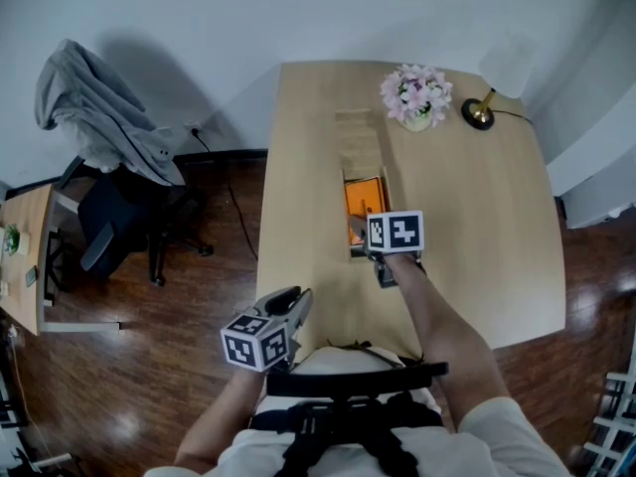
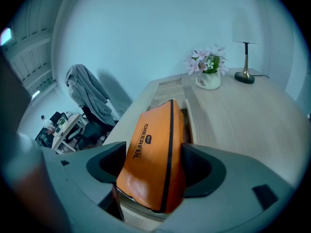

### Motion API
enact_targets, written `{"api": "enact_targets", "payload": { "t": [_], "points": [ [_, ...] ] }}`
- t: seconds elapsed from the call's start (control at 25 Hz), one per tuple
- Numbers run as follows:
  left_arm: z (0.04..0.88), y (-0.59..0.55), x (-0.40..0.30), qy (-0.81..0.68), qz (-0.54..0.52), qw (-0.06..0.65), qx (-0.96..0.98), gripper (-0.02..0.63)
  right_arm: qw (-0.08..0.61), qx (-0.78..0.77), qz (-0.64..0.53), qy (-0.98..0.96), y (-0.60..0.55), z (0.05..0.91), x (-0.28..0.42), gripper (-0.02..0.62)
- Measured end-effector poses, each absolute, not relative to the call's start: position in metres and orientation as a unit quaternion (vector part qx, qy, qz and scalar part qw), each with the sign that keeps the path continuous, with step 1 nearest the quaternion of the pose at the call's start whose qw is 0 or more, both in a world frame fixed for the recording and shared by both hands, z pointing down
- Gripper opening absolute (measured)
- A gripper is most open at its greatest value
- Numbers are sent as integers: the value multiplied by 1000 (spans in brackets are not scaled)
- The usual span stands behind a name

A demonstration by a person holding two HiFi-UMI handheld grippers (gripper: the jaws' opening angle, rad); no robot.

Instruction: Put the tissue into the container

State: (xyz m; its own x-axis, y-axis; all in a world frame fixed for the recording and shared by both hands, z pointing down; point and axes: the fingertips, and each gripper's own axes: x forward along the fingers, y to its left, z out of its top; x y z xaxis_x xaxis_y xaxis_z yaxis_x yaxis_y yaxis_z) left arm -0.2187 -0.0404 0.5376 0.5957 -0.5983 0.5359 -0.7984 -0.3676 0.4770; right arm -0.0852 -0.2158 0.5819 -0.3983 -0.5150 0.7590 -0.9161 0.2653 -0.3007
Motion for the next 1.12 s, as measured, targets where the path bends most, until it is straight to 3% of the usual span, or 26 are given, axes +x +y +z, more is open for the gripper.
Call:
{"api": "enact_targets", "payload": {
  "t": [0.24,1.12],
  "points": [
    [539,-38,-219,-429,140,364,815,110,241,485,378,-751,-220,578,-79,385],
    [513,-47,-191,-425,115,353,826,107,196,442,372,-793,-204,531,-65,383]
  ]
}}
